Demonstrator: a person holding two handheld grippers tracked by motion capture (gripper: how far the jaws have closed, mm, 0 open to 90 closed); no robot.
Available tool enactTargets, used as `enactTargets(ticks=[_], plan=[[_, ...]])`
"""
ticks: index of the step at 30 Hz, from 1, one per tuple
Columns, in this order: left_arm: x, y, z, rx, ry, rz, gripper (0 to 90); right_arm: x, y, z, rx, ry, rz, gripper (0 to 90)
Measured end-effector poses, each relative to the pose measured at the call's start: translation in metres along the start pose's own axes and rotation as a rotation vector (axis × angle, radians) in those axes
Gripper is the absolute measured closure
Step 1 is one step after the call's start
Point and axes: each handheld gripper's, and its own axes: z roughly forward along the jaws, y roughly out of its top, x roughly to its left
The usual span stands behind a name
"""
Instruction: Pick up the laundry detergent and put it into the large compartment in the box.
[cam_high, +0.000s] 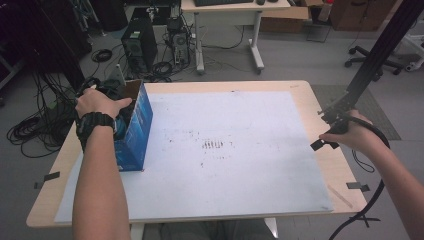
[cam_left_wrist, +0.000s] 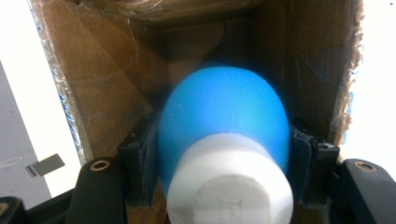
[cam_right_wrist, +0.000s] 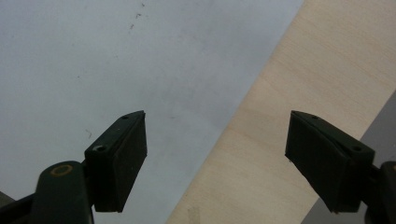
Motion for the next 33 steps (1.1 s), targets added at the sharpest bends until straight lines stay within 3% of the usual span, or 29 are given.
enactTargets(ticks=[22,33], plan=[[-0.0002,0.0009,-0.0011,0.025,0.012,-0.026,34.1,0.0009,0.0014,-0.0005,-0.001,0.002,-0.005,20.8],[0.0029,-0.0015,-0.0036,0.021,0.023,-0.052,23.7,0.0001,0.0008,-0.0053,-0.013,0.002,-0.004,20.7]])
